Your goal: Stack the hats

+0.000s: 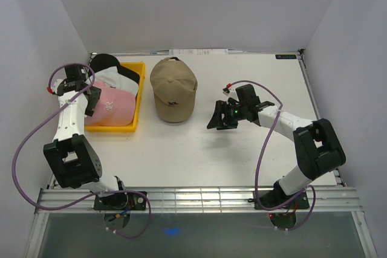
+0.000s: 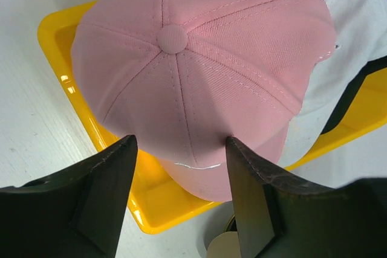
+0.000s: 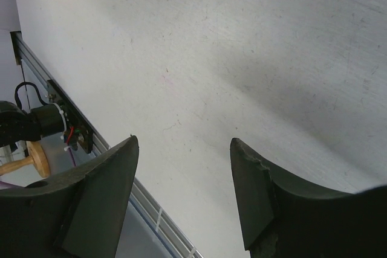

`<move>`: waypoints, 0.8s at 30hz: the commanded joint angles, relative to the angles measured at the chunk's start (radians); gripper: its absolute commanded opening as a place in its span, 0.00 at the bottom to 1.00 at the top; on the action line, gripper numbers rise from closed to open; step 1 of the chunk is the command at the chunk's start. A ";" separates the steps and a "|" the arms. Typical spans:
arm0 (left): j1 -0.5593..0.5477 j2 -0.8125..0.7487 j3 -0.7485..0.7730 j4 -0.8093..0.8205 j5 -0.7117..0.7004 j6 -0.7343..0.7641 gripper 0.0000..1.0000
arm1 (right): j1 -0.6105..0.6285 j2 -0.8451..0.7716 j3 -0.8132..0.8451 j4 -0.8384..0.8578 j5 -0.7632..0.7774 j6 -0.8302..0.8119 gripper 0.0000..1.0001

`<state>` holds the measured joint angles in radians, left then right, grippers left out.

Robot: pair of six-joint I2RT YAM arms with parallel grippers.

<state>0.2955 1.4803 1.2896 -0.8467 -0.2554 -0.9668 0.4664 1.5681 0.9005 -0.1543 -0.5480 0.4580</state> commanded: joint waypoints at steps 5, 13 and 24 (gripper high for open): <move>0.008 0.047 0.030 0.037 -0.030 0.008 0.63 | -0.017 0.001 -0.015 0.036 -0.030 -0.041 0.67; 0.008 0.041 0.030 0.051 -0.004 0.022 0.29 | -0.018 -0.019 -0.020 0.036 -0.026 -0.030 0.65; 0.008 -0.074 0.051 0.026 0.036 0.079 0.00 | -0.018 -0.039 0.004 -0.001 -0.012 -0.024 0.64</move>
<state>0.2989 1.4925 1.2915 -0.8150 -0.2256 -0.9169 0.4526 1.5673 0.8822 -0.1513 -0.5560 0.4385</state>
